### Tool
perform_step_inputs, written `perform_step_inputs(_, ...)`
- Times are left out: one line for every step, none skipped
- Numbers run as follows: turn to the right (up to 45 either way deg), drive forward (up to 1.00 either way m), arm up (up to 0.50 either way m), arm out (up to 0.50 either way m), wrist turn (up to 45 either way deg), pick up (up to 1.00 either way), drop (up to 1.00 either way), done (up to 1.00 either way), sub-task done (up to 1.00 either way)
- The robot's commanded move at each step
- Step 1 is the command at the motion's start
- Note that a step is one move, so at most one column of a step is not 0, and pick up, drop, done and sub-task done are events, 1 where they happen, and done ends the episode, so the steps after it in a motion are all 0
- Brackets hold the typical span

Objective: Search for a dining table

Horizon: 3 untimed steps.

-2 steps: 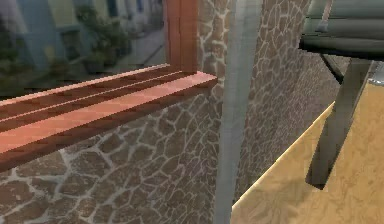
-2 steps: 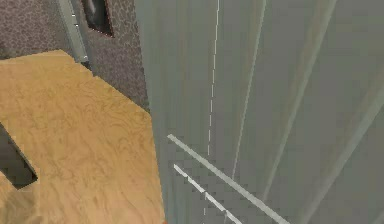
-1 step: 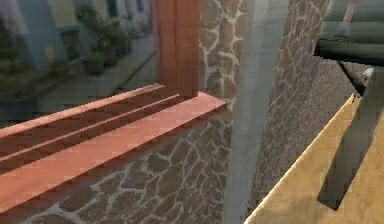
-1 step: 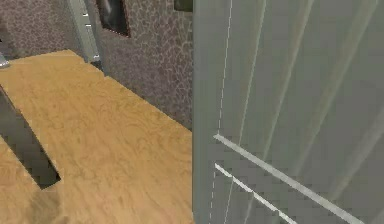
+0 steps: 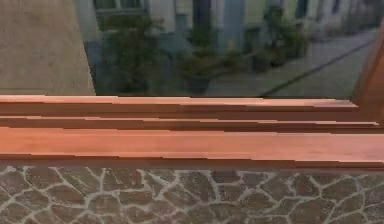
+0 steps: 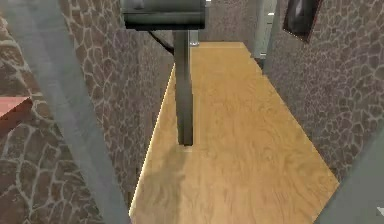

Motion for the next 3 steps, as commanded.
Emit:
perform_step_inputs(-45.0, 0.0, 0.0, 0.0, 0.0, 0.0, 0.0, 0.0, 0.0)
perform_step_inputs(-45.0, 0.0, 0.0, 0.0, 0.0, 0.0, 0.0, 0.0, 0.0)
perform_step_inputs(0.0, 0.95, 0.0, 0.0, 0.0, 0.0, 0.0, 0.0, 0.0)
